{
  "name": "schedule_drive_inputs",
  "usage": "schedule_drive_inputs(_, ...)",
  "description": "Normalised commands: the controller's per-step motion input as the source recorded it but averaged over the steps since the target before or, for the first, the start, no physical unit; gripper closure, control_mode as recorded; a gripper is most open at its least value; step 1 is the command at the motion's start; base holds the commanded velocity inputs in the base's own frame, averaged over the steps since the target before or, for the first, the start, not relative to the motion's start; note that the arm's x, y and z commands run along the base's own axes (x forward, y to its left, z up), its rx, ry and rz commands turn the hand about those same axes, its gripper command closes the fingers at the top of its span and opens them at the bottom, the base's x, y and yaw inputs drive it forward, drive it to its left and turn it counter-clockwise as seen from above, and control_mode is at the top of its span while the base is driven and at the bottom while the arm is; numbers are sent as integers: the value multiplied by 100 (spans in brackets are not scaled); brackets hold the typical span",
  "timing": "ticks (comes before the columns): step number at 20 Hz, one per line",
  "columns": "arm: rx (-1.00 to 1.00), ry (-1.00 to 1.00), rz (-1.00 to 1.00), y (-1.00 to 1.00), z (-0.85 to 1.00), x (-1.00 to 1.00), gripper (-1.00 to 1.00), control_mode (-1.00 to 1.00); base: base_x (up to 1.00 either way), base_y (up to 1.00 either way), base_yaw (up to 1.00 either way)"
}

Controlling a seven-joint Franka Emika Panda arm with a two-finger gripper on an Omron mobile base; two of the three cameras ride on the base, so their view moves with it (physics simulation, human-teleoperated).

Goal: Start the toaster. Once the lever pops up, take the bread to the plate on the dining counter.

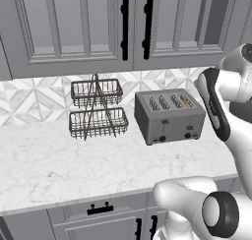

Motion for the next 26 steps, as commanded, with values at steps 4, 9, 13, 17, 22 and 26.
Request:
schedule_drive_inputs(4,0,0,0,0,0,0,-100,-100,0,0,0)
schedule_drive_inputs(9,0,0,0,0,0,0,-100,-100,0,0,0)
schedule_drive_inputs(13,0,0,0,0,0,0,-100,-100,0,0,0)
schedule_drive_inputs(17,0,0,0,0,0,0,-100,-100,0,0,0)
schedule_drive_inputs(22,0,0,0,0,0,0,-100,-100,0,0,0)
schedule_drive_inputs(26,0,0,0,0,0,0,-100,-100,0,0,0)
